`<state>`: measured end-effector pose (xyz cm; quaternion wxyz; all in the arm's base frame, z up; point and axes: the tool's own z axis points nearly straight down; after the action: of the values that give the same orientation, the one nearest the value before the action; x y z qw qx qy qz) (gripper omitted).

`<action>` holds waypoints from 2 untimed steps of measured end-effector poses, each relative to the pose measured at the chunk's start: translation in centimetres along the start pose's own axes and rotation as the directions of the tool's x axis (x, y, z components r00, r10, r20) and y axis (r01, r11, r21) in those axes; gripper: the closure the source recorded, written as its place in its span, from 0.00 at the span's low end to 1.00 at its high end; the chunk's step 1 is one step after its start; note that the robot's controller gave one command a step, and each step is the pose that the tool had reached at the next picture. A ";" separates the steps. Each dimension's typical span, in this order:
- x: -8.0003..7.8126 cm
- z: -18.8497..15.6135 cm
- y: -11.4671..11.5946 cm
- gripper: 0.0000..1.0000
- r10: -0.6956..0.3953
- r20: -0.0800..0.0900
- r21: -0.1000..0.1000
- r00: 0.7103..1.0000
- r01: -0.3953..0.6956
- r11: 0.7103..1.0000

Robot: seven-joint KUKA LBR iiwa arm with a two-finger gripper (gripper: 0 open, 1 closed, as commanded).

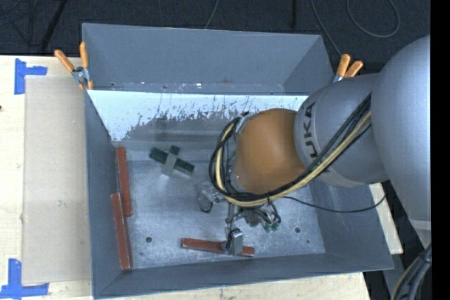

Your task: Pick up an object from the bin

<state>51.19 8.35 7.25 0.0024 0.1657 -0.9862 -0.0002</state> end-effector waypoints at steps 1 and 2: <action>1.8 -0.4 5.7 0.00 0.028 0.021 0.002 0.999 -0.028 1.000; 2.1 -0.2 5.5 1.00 0.034 0.005 0.001 0.999 -0.034 0.999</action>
Offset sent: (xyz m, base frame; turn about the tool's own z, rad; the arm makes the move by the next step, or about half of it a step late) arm -0.0384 0.0451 0.0024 0.0327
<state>47.37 12.90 7.45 0.0001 0.1489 -0.9889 -0.0001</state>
